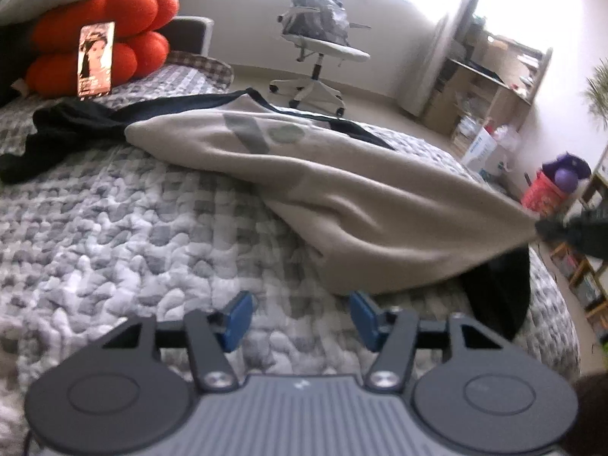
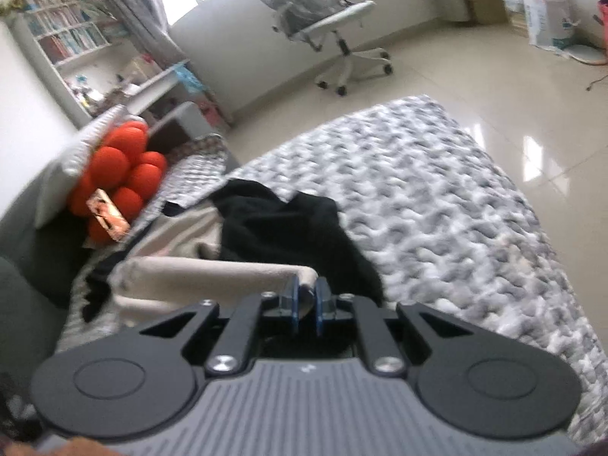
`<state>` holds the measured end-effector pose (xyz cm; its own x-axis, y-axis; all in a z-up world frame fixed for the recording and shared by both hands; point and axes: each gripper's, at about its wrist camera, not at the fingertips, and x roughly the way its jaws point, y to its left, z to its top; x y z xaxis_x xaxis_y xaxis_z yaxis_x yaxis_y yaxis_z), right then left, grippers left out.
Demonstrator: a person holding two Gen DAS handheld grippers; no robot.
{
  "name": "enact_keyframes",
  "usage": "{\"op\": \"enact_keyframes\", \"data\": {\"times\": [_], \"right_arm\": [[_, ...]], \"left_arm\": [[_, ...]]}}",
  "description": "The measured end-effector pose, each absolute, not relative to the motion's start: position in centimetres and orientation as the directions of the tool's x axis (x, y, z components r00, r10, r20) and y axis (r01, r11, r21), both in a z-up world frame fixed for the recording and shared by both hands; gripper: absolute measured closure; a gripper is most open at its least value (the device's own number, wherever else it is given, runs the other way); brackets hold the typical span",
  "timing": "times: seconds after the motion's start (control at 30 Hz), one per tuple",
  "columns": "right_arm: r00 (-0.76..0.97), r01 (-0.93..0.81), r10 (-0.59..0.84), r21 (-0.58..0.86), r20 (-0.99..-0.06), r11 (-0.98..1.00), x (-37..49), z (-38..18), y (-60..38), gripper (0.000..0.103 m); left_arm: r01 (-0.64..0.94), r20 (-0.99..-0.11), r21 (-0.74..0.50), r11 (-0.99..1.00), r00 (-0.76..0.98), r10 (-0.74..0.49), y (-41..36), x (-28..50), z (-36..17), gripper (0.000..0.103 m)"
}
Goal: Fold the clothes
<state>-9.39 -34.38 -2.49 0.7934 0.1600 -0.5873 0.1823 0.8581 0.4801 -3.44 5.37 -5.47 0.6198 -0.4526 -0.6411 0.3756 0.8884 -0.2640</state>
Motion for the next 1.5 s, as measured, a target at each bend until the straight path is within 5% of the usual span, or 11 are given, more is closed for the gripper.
{"op": "enact_keyframes", "data": {"times": [0.17,0.23,0.27,0.8,1.17,1.5], "right_arm": [[0.772,0.212,0.165,0.494,-0.613,0.844,-9.2,-4.8,-34.4,0.093],[0.771,0.211,0.166,0.494,-0.615,0.844,-9.4,-5.1,-34.1,0.093],[0.773,0.208,0.166,0.492,-0.613,0.846,-9.5,-5.0,-34.1,0.093],[0.812,-0.024,0.311,0.504,-0.494,0.863,-12.7,0.9,-30.2,0.093],[0.801,-0.157,0.344,0.382,-0.49,0.91,-14.9,3.7,-26.4,0.093],[0.744,-0.129,0.265,0.257,-0.613,0.958,-14.9,0.9,-26.2,0.093]], "left_arm": [[0.337,-0.598,-0.426,0.839,0.591,-0.541,5.0,-1.4,-6.5,0.054],[0.314,-0.593,-0.476,0.822,0.575,-0.563,4.5,-0.7,-7.1,0.075],[0.299,-0.601,-0.486,0.821,0.568,-0.562,4.2,-0.5,-7.4,0.096],[0.269,-0.469,-0.417,0.868,0.754,-0.46,9.9,-7.8,2.5,0.098],[0.301,-0.536,-0.243,0.922,0.751,-0.386,12.1,-11.0,4.5,0.099],[0.359,-0.682,-0.221,0.907,0.608,-0.407,11.8,-11.3,-1.6,0.089]]}}
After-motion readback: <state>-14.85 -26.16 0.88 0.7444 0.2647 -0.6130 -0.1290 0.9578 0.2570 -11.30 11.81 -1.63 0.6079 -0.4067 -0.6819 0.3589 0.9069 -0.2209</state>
